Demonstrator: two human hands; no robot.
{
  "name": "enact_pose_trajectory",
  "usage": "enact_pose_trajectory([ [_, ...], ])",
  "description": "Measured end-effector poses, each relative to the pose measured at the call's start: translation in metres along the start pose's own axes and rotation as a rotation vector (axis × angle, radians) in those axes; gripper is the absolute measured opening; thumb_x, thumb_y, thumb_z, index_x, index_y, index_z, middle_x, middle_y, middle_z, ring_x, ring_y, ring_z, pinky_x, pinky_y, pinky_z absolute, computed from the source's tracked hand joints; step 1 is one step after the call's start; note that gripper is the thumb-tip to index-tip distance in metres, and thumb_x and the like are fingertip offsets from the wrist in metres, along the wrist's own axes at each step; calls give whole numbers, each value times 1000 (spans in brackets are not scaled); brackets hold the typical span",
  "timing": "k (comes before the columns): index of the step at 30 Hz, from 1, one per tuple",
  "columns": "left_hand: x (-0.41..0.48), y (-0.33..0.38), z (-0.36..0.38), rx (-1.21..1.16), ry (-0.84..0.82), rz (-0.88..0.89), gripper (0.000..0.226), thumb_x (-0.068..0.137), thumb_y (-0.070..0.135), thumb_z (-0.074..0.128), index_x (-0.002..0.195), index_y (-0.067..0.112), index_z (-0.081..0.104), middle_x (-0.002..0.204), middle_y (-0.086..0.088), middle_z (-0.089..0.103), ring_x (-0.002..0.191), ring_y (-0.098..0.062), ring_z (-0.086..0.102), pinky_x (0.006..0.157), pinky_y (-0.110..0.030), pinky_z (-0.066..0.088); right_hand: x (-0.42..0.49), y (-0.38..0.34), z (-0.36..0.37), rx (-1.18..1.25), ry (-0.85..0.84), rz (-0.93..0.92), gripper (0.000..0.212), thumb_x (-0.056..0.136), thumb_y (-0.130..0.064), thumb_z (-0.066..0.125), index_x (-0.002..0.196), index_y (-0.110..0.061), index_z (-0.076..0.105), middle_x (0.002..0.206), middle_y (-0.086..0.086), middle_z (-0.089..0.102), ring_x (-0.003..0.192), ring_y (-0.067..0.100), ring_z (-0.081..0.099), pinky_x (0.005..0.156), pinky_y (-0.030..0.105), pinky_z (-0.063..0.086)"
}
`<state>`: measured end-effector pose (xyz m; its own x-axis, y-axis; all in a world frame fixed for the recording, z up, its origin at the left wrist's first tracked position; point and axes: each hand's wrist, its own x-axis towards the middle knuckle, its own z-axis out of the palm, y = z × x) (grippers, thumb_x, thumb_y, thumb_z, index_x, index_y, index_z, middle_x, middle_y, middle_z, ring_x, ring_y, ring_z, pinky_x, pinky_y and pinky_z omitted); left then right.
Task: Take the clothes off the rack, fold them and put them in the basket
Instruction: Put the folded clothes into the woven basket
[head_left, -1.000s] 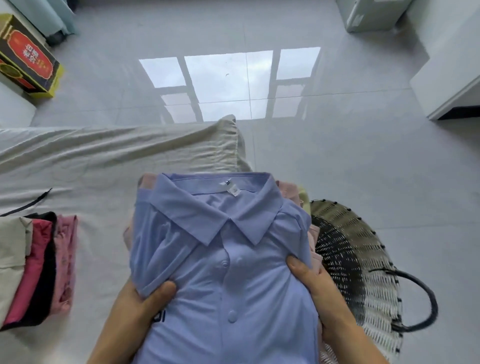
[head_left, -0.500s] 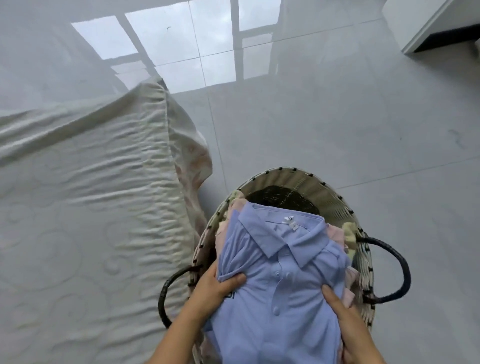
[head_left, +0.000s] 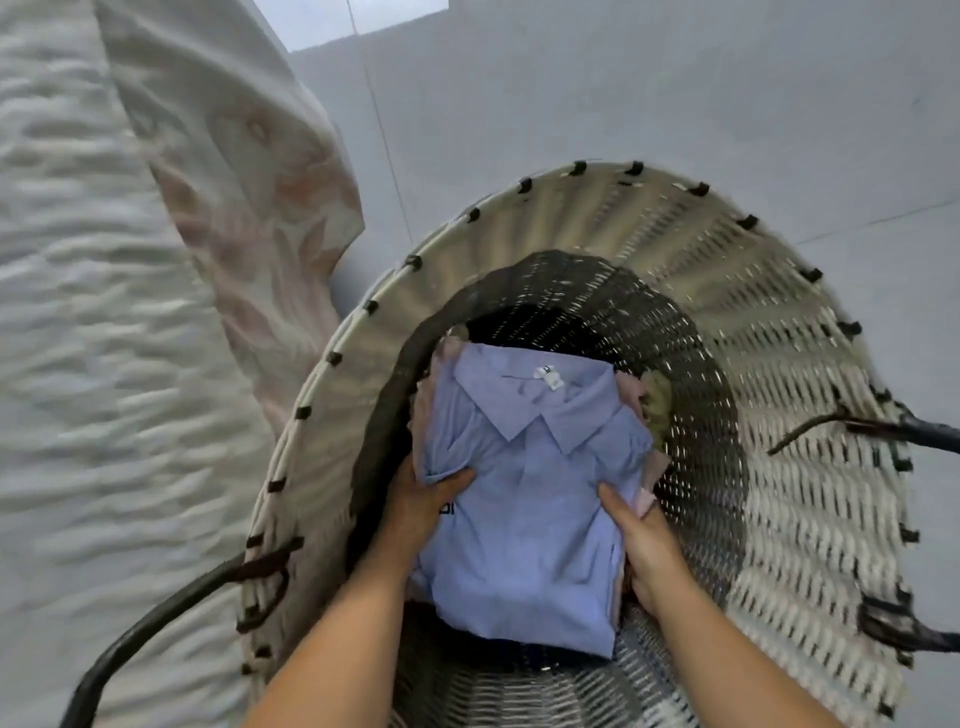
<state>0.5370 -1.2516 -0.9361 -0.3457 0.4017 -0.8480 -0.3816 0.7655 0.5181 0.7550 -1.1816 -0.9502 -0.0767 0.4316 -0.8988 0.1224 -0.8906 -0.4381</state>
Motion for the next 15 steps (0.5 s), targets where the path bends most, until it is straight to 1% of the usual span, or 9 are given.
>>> enact_pose_trajectory([
  [2, 22, -14, 0, 3, 32, 8, 61, 78, 6, 71, 133, 10, 45, 128, -4, 54, 114, -17, 53, 100, -32, 41, 21, 13, 0, 5, -13, -17, 101, 35, -62, 85, 122, -20, 57, 117, 3, 67, 105, 20, 64, 96, 38, 49],
  [3, 30, -21, 1, 8, 41, 14, 62, 79, 5, 71, 134, 10, 43, 128, -2, 52, 118, -17, 50, 100, -30, 39, 30, 19, 0, 11, -21, -26, 94, 44, -57, 84, 126, -21, 55, 120, 3, 65, 107, 20, 63, 97, 39, 48],
  [6, 50, -41, 2, 21, 24, 23, 81, 69, 23, 79, 139, 10, 39, 139, -3, 45, 127, -19, 44, 107, -34, 35, 54, 43, -3, 69, 9, -37, 62, 73, -32, 76, 128, -22, 50, 126, 5, 61, 113, 24, 59, 100, 43, 45],
  [7, 52, -46, 2, 11, 16, 24, 85, 67, 28, 79, 140, 11, 38, 141, -4, 44, 128, -19, 44, 109, -36, 34, 58, 47, -4, 79, 25, -35, 60, 74, -30, 73, 129, -21, 50, 126, 6, 60, 114, 26, 58, 100, 44, 44],
  [9, 54, -53, 3, -34, 20, 28, 77, 75, 20, 76, 141, 14, 37, 141, -3, 45, 126, -17, 45, 107, -32, 36, 63, 46, -6, 52, 13, -37, 79, 60, -45, 83, 128, -19, 52, 124, 6, 63, 113, 25, 60, 96, 43, 48],
  [11, 54, -56, 3, -88, 41, 41, 70, 78, 16, 74, 139, 15, 39, 137, -1, 49, 122, -14, 49, 102, -27, 38, 68, 35, -6, -18, -34, -51, 99, 42, -59, 86, 127, -19, 54, 119, 3, 65, 108, 20, 63, 86, 35, 54],
  [12, 53, -58, 3, -103, 53, 51, 69, 77, 18, 74, 138, 17, 41, 136, 0, 51, 121, -14, 50, 102, -27, 39, 71, 29, -5, -51, -56, -61, 101, 40, -61, 85, 127, -20, 54, 117, 1, 67, 106, 18, 64, 81, 30, 55],
  [14, 49, -60, 3, -123, 100, 54, 70, 75, 24, 73, 138, 19, 42, 135, 2, 52, 122, -13, 51, 103, -27, 41, 79, 13, 0, -110, -108, -88, 87, 50, -54, 84, 125, -21, 54, 114, -1, 68, 103, 15, 65, 73, 23, 55],
  [15, 48, -61, 3, -144, 129, 42, 69, 78, 24, 73, 139, 19, 41, 136, 2, 51, 121, -13, 51, 100, -25, 43, 84, 3, 5, -141, -133, -103, 67, 64, -44, 81, 122, -21, 55, 112, 0, 68, 102, 15, 65, 72, 22, 55],
])
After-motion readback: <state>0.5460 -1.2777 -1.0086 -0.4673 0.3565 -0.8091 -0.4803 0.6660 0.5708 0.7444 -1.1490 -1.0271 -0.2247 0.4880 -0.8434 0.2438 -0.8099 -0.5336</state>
